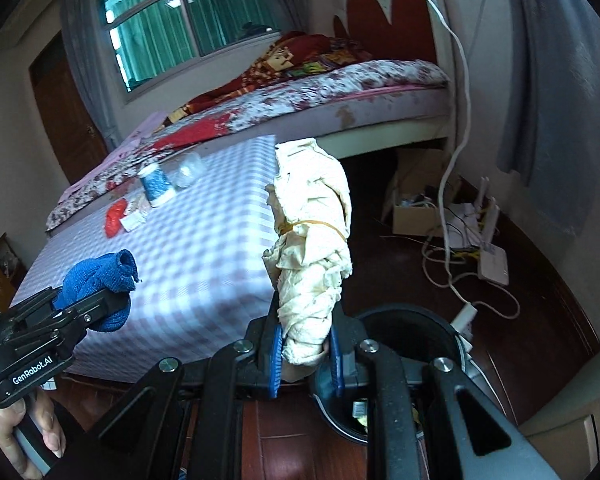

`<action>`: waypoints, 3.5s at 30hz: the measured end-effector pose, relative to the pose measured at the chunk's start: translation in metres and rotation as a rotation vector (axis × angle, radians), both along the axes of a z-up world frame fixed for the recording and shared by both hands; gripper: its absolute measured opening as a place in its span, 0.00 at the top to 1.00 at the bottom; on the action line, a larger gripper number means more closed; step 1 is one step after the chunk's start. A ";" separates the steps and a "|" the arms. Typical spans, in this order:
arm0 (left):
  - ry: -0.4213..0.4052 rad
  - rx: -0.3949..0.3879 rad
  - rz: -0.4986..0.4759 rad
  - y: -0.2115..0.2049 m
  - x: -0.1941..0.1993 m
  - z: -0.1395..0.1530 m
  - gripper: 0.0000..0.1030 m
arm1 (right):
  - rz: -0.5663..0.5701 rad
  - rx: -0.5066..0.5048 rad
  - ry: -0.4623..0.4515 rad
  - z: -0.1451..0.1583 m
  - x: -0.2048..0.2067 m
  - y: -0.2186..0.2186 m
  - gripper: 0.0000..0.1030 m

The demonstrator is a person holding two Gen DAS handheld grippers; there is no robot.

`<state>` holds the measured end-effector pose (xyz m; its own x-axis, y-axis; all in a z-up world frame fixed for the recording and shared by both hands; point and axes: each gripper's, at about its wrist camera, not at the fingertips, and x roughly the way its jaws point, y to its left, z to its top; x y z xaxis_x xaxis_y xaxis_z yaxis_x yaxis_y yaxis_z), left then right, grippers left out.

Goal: Collect trash
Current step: 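Lift and carry the blue knitted item and beige bundle over the bucket, then open the left gripper over the bucket while the right releases the beige bundle, then move both tools back over the table toward the red bag and cup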

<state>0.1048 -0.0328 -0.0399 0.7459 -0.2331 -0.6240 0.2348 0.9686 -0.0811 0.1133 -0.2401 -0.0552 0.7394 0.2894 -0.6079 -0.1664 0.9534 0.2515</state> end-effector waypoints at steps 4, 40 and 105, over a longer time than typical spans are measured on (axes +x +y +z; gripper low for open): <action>0.016 -0.002 -0.056 -0.024 0.000 -0.007 0.57 | -0.030 -0.011 0.012 -0.007 -0.008 -0.017 0.81; 0.363 -0.048 -0.234 -0.128 0.057 -0.129 0.55 | 0.113 -0.158 0.287 -0.139 0.029 -0.067 0.80; 0.125 0.008 0.108 -0.005 0.007 -0.054 0.04 | -0.021 -0.110 -0.013 -0.048 -0.004 0.011 0.01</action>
